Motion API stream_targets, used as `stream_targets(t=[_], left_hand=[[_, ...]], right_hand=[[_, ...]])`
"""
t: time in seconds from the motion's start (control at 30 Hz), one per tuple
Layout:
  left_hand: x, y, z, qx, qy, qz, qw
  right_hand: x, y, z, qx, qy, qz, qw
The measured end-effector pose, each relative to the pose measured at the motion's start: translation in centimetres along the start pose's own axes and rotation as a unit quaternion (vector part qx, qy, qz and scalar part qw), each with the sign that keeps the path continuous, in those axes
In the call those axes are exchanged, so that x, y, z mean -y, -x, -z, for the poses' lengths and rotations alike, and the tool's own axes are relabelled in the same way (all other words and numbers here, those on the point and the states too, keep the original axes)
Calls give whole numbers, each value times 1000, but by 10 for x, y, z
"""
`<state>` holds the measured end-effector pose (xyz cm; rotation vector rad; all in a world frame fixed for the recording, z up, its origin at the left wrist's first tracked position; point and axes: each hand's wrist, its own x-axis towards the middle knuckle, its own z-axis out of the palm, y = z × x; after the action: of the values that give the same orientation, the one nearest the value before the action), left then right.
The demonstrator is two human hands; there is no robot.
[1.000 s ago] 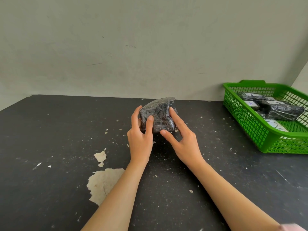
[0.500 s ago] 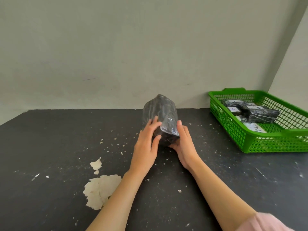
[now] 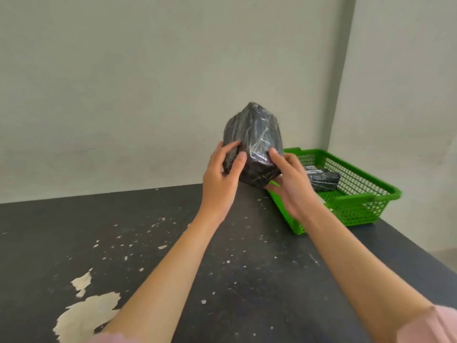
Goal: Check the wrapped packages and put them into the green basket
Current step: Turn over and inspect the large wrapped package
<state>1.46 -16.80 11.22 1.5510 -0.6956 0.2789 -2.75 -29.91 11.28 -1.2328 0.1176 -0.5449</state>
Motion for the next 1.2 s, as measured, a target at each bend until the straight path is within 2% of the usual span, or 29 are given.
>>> stream_targets(t=[0.07, 0.1, 0.2, 0.27, 0.3, 0.4, 0.47, 0.67, 0.83, 0.9, 1.03, 1.13, 1.2], left_hand=[[-9, -13, -24, 58, 6, 9, 998], [-10, -19, -37, 90, -26, 15, 995], [8, -30, -71, 193, -200, 28, 960], [28, -31, -87, 214, -269, 62, 937], [35, -29, -92, 203, -267, 97, 937], [52, -17, -98, 145, -212, 165, 952], [60, -9, -99, 145, -194, 169, 955], [66, -9, -96, 134, -47, 232, 962], [74, -23, -94, 123, 4, 258, 958], [75, -29, -94, 120, 35, 271, 954], [74, -37, -94, 137, 56, 282, 948], [75, -39, -94, 139, 72, 295, 942], [76, -38, -94, 137, 79, 300, 941]], right_hand=[[24, -11, 31, -35, 38, 32, 998], [35, -15, 49, -57, 62, 41, 996], [58, -28, 104, -122, 115, 44, 985], [65, -35, 133, -148, 141, 37, 978], [67, -38, 144, -150, 162, 31, 975], [67, -53, 164, -133, 242, 6, 961], [67, -64, 167, -106, 289, -9, 951], [45, -95, 165, 20, 373, -56, 926], [29, -106, 192, 93, 389, -187, 897], [27, -106, 200, 95, 393, -208, 891], [33, -109, 195, 109, 377, -114, 912], [37, -111, 193, 141, 433, -43, 889], [38, -109, 193, 157, 457, -56, 874]])
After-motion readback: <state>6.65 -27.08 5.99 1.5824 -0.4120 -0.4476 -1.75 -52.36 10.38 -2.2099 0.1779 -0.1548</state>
